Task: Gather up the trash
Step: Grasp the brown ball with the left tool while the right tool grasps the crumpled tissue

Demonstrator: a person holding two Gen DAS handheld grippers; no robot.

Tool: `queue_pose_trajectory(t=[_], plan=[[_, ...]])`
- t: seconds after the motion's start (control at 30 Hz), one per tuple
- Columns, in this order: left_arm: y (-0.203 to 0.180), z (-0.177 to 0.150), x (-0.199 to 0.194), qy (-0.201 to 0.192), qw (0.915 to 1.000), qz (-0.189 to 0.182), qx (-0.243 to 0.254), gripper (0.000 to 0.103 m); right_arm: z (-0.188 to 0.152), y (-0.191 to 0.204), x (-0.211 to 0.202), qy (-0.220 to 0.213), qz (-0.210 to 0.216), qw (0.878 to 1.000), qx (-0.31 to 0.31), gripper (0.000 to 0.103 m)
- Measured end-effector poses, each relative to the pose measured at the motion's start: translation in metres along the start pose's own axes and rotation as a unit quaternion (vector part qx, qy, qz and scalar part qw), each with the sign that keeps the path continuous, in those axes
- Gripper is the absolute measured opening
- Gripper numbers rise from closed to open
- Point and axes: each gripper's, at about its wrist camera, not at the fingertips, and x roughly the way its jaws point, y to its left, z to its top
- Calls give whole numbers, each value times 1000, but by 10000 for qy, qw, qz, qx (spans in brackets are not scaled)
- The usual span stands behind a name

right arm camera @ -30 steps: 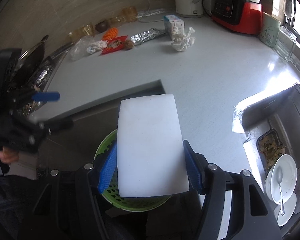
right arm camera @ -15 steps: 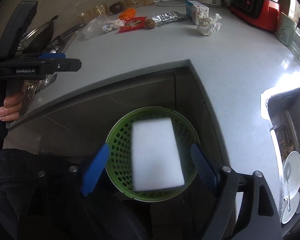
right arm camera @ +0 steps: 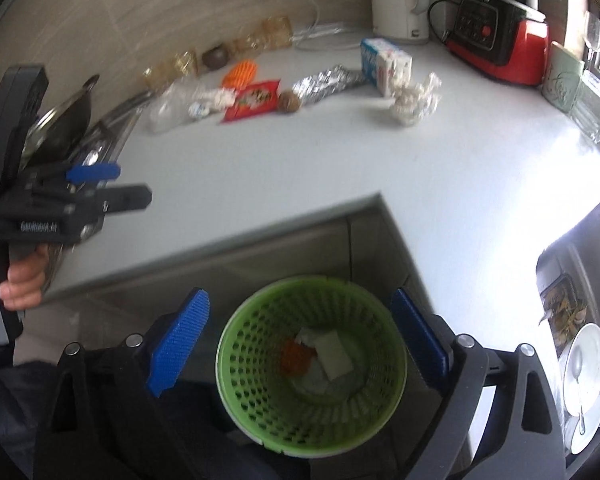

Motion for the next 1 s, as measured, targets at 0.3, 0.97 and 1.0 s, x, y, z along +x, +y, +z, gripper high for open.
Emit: queue_pose_trajectory(t=[0.3,0.97,1.0], plan=[[9,37,20,-114,9998,-106,103,90,43,-17,13,-277,-472,9981,289,92],[21,124,94,-216,9983,-474,269,90,162,-89,112,-320,-1214,9903,598,92],[22,126,96,-220,9983,-471,274,90,166,-93,119,-273,-1331,9886,652,92]])
